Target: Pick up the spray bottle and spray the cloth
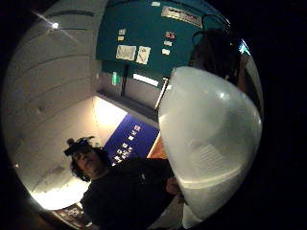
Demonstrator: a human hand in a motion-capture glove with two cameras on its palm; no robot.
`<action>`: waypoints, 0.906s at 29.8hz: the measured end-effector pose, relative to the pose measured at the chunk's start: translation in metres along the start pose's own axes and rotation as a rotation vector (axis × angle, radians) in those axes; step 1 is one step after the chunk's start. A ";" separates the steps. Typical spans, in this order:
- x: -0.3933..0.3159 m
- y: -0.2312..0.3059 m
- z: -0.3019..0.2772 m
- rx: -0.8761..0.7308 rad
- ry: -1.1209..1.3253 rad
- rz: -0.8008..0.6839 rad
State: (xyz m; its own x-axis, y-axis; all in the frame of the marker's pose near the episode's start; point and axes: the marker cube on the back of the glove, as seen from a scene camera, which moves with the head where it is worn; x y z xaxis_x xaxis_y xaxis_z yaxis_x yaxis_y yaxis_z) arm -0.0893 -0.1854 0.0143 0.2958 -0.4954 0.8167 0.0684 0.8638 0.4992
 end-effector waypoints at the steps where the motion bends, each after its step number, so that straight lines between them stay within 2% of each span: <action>1: -0.001 0.000 -0.001 0.000 0.003 0.000; 9: 0.004 0.003 0.003 -0.018 0.003 0.032; 15: 0.019 0.019 0.014 -0.131 -0.025 0.223; 19: 0.018 0.023 0.005 -0.200 0.018 0.298; 23: 0.008 0.029 -0.027 -0.234 0.265 0.341; 27: -0.008 0.046 -0.071 -0.292 0.779 0.389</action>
State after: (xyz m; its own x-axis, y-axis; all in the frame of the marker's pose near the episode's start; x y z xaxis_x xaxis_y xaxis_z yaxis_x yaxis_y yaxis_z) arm -0.0211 -0.1348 0.0103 0.8996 -0.0542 0.4333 0.0358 0.9981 0.0504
